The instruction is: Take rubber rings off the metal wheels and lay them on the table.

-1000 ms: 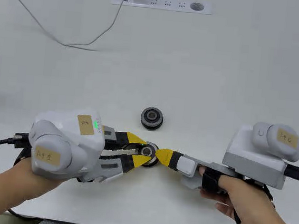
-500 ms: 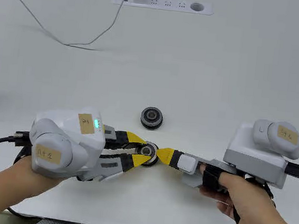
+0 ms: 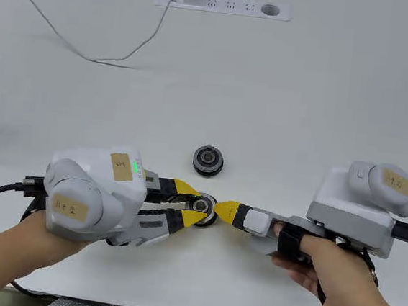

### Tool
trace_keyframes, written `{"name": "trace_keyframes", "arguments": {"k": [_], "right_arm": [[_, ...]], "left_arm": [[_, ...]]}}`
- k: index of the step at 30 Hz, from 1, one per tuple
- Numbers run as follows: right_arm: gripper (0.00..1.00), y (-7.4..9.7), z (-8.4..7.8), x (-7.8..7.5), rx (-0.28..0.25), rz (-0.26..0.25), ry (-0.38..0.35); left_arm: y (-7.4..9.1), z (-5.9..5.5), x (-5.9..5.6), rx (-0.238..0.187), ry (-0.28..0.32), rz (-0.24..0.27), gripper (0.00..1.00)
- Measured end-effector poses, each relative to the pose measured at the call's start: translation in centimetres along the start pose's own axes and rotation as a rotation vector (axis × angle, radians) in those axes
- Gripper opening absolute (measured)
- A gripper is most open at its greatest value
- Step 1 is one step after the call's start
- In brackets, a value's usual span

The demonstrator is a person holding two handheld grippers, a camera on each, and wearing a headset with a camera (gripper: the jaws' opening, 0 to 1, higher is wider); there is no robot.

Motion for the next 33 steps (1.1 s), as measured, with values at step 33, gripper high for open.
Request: {"name": "trace_keyframes", "arguments": {"k": [33], "right_arm": [[0.00, -0.15, -0.19, 0.96, 0.015, 0.020, 0.142]], "left_arm": [[0.02, 0.02, 0.03, -0.003, 0.002, -0.006, 0.12]]}}
Point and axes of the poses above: the centre of the closed fingertips' face, and the gripper's own axes: y roughly backward along the fingers, x roughly to its left, z roughly out of its top, the point moved 2 cm from there along y, roughly backward along the fingers, and after that the axes turned 9 degrees about -y, right-handed, at the moved point
